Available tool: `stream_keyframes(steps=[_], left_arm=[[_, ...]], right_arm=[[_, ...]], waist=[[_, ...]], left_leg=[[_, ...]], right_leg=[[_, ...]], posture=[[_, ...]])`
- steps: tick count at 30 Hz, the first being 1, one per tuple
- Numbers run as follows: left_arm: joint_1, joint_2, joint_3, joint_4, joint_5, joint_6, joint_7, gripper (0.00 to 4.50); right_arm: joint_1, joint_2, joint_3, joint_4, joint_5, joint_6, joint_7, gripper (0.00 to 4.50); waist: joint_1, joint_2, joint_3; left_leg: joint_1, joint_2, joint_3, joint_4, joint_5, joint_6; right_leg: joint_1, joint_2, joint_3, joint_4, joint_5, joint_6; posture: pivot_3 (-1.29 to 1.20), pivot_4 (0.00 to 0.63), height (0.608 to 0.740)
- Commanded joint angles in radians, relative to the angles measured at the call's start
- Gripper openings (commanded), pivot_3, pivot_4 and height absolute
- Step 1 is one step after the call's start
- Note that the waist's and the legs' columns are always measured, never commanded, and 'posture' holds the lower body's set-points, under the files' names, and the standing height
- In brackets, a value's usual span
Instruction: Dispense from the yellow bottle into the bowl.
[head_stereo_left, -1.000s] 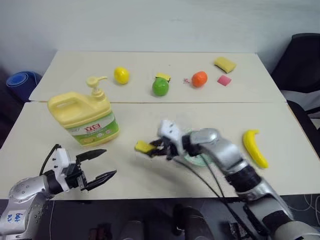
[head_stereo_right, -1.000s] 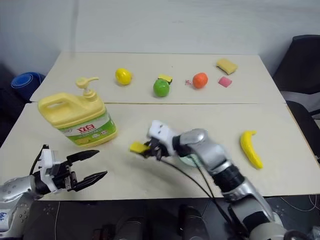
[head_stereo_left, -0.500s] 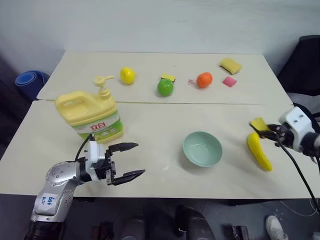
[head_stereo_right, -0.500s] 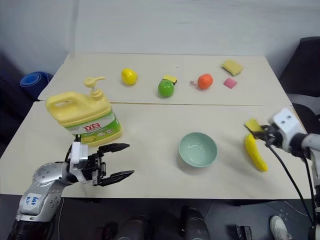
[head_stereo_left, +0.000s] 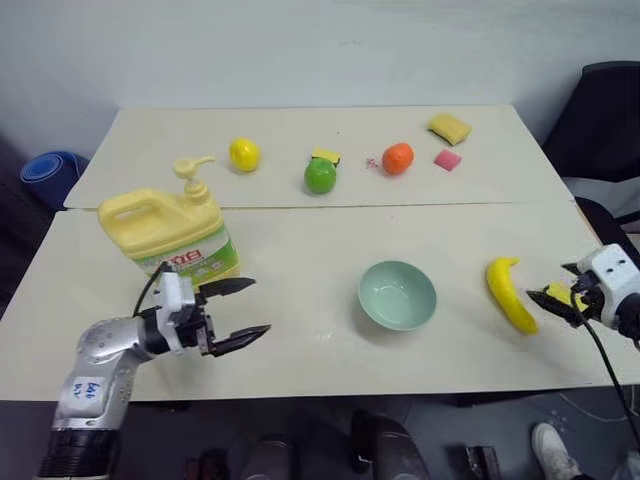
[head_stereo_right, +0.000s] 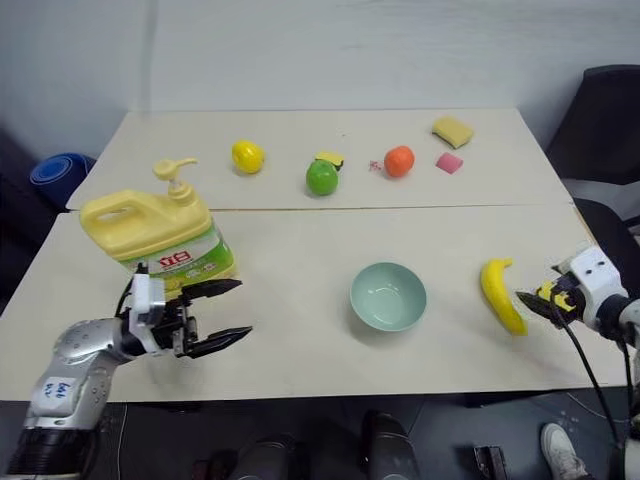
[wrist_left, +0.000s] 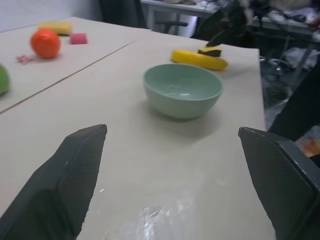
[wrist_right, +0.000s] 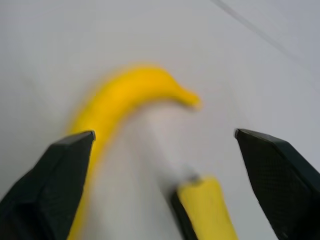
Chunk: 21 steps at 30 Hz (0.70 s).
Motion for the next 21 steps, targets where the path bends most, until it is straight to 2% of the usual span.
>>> stream_keyframes(steps=[1,3,6,10,13,16,21], left_arm=[[0.039,0.005,0.037,-0.007,-0.020,-0.015,-0.007,4.50],[0.056,0.005,0.042,-0.003,-0.013,-0.023,-0.007,4.50],[0.071,-0.001,0.042,0.003,-0.002,-0.035,-0.003,4.50],[0.077,-0.003,0.042,-0.009,0.000,-0.034,0.007,4.50],[0.087,0.001,0.045,-0.024,-0.001,-0.033,0.012,4.50],[0.101,0.005,0.054,-0.038,-0.006,-0.032,0.016,4.50],[0.118,0.012,0.074,-0.059,-0.014,-0.028,0.031,4.50]], right_arm=[[0.125,-0.013,0.007,-0.456,0.162,0.222,0.068,4.46],[0.168,0.013,0.056,-0.648,0.200,0.326,0.032,4.46],[0.162,0.108,0.169,-0.807,0.184,0.426,-0.073,4.46],[0.140,0.220,0.352,-0.800,0.030,0.442,-0.186,4.46],[0.111,0.241,0.421,-0.742,-0.051,0.435,-0.212,4.46],[0.070,0.275,0.452,-0.664,-0.089,0.431,-0.233,3.85],[0.024,0.300,0.478,-0.645,-0.105,0.407,-0.201,2.03]], waist=[[0.002,-0.001,0.000],[0.007,-0.001,0.000],[0.015,-0.003,-0.001],[0.027,-0.003,-0.001],[0.026,-0.003,-0.001],[0.022,-0.004,-0.002],[0.018,-0.004,-0.002]], left_leg=[[0.000,0.001,-0.001,0.000,-0.001,0.000],[0.000,0.001,-0.002,0.000,-0.001,0.000],[0.000,0.001,-0.003,0.000,-0.003,0.000],[-0.002,-0.001,-0.003,0.001,-0.005,0.001],[-0.004,-0.002,-0.002,0.001,-0.004,0.003],[-0.005,-0.003,-0.001,0.001,-0.004,0.004],[-0.004,-0.002,-0.001,0.001,-0.004,0.004]], right_leg=[[0.000,0.000,0.000,0.000,0.000,0.000],[0.000,0.000,-0.001,-0.002,0.000,0.000],[0.000,-0.001,-0.001,-0.003,0.000,0.000],[-0.003,-0.002,0.000,-0.003,0.000,0.000],[-0.004,-0.003,-0.001,-0.004,0.000,0.000],[-0.004,-0.003,0.000,-0.006,0.001,0.002],[-0.004,-0.002,0.000,-0.005,0.001,0.002]], posture=[[0.00,0.150,0.740],[0.00,0.150,0.740],[0.00,0.150,0.740],[0.00,0.150,0.740],[0.00,0.150,0.740],[0.00,0.150,0.740],[0.00,0.150,0.740]])
